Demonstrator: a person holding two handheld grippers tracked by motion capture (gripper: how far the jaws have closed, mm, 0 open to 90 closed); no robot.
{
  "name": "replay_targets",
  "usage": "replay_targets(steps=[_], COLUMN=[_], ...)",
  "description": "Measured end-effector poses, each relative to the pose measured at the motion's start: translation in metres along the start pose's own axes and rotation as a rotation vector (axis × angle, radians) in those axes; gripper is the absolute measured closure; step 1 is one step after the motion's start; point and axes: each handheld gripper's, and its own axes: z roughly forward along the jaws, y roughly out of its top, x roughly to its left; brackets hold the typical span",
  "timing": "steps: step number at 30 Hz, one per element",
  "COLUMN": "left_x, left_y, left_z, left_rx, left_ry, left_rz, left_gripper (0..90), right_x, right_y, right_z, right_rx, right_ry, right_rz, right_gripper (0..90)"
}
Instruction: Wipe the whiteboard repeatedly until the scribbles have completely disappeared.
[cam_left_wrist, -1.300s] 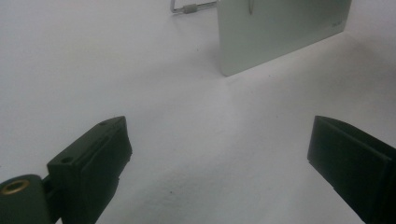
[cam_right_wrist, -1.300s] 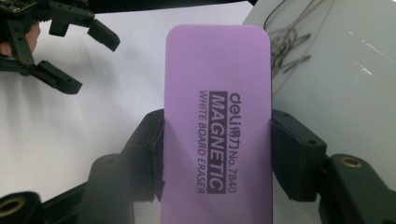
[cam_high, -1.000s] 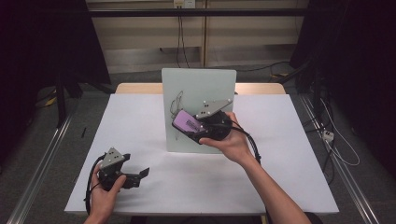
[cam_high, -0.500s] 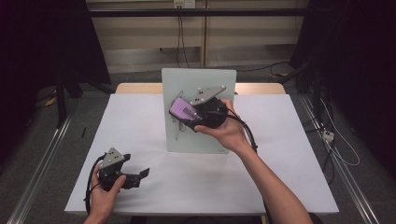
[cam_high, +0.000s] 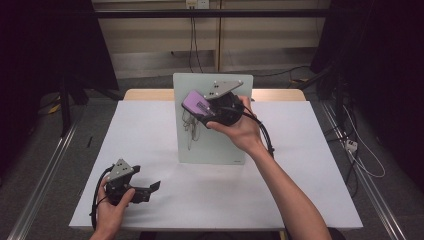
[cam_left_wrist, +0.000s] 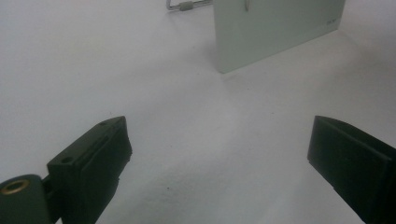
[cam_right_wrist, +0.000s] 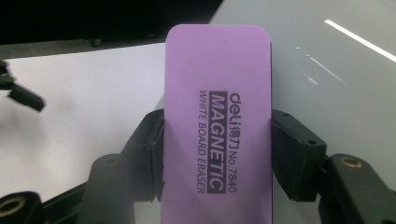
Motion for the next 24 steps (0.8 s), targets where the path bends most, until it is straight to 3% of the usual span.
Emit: replay_targets(steps=[6,9,13,20,24], left_x=[0.000,0.000,0.001,0.000,0.000], left_y=[0.000,0.000,0.000,0.000,0.000], left_z=[0.001,0.000,0.000,0.000,0.000], left_rx=[0.008,0.006,0.007,0.005,0.009], left_ry=[-0.001,0.000,0.000,-0.003,0.000], left_rz=[0.002,0.001,0.001,0.001,0.006], left_gripper=[5.7,5.7,5.7,5.7,5.7], right_x=[-0.005,-0.001,0.000,0.009,0.014], right_y=[0.007,0.008,0.007,0.006,0.002], right_z=[-0.001,0.002,0.003,0.010,0.016], right_rx=[-0.011,0.017,0.008,0.038,0.041], right_ry=[-0.026,-0.033,-0.034,-0.059,-0.048], right_rz=[0.004,-0.021,-0.012,-0.042,-0.046], right_gripper=[41.4,41.4,41.5,41.5,41.6])
